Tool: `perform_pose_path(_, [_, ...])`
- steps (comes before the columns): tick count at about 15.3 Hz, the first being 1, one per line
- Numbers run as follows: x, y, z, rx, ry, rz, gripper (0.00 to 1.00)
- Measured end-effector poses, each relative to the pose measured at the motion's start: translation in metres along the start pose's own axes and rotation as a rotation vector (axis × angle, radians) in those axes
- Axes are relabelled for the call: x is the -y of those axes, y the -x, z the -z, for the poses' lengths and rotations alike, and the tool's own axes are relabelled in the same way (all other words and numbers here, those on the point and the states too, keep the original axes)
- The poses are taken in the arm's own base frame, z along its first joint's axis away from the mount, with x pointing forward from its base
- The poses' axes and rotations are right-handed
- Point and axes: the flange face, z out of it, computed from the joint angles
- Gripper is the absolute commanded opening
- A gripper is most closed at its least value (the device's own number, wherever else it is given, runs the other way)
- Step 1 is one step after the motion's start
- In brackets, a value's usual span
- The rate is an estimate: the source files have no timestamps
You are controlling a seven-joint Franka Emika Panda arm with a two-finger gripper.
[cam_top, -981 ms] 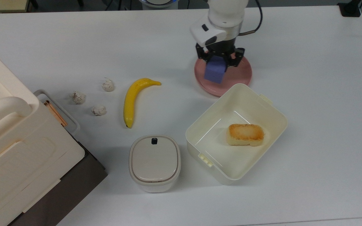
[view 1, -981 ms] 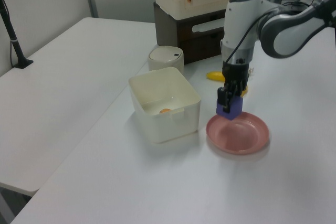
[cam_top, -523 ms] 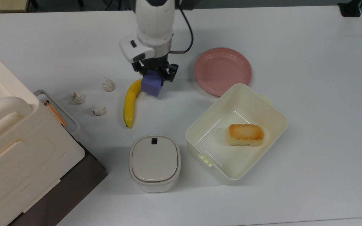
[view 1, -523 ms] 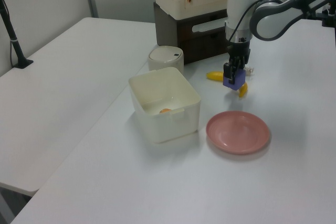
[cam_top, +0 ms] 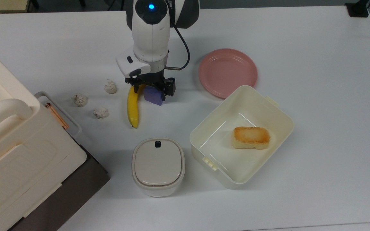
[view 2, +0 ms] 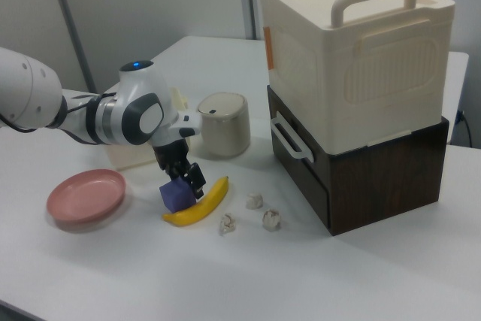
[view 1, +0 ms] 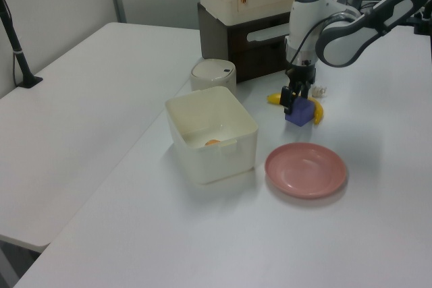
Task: Put the cube on the table
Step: 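Carry the cube beside the banana and lower it onto the table, then open the gripper, release the cube, and raise the gripper away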
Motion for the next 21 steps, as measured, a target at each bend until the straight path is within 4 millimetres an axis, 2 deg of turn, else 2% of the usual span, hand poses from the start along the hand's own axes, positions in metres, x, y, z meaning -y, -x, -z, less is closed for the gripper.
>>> perform_pose_path(4, [-0.004,-0.006,0.043,-0.033,0.0,-0.002,1.0])
perform_pose_path(7, [-0.021,-0.008,0.097,-0.005,0.019,0.033,1.0])
perform_pose_path(9, [-0.051,-0.018,0.136,0.02,-0.013,0.055,1.0])
perform_pose_path(12, [-0.104,-0.029,0.182,0.077,-0.048,0.116,1.0])
perform_pose_path(14, [-0.122,-0.035,0.196,0.058,-0.049,0.107,1.0])
perform_pose_path(19, [-0.127,-0.038,0.205,0.044,-0.071,0.089,1.0])
perform_pose_path(21, [-0.141,-0.04,0.209,0.037,-0.094,0.055,1.0])
